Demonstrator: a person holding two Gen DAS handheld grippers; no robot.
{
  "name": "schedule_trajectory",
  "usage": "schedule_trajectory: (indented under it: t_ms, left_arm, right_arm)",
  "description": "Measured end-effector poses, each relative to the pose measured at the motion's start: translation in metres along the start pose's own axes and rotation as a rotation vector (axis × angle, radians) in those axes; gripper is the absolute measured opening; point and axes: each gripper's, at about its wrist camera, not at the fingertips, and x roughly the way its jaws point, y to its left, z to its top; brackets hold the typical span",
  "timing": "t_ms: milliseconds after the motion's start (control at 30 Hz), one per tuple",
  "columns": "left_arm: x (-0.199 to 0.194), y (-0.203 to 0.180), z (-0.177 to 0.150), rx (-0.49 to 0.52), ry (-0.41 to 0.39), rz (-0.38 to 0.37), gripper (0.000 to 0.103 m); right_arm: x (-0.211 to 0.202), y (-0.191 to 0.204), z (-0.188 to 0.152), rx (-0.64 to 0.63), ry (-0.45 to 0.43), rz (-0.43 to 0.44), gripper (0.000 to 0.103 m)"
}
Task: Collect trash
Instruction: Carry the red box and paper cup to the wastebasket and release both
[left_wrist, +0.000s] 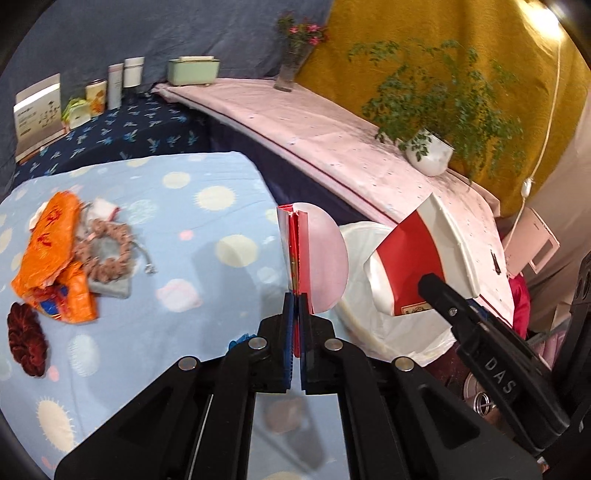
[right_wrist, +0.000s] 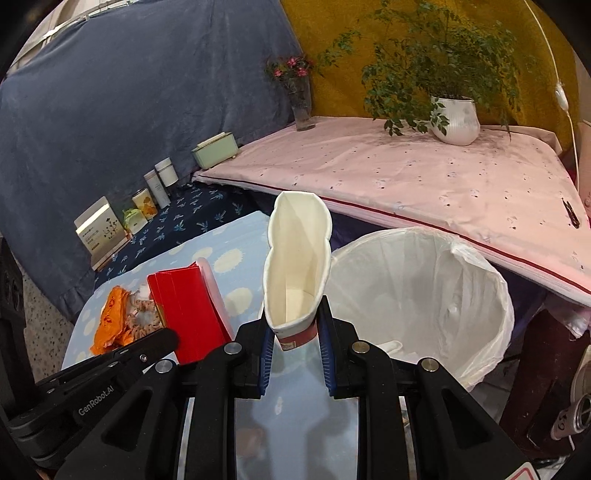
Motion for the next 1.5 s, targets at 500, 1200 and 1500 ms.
schedule_trajectory:
  t_ms: [500, 1200, 1500]
  left_arm:
    - [0.051, -0.089, 0.006, 0.120, 0.045, -0.082, 0.002]
    - [0.060, -0.057, 0.004, 0.032, 0.054, 0.001, 0.041]
    - [0.029, -0.026, -0.001, -0.011, 0.016, 0.043, 0.041]
  right_arm:
    - [0.005, -0.083, -0.001, 0.082, 0.012, -0.100, 0.021]
    - [0.005, -0.090, 0.000, 0.104, -0.002, -0.121, 0.053]
    - [-0.011, -0.053, 0.001, 0.044, -0.019, -0.080, 0.055]
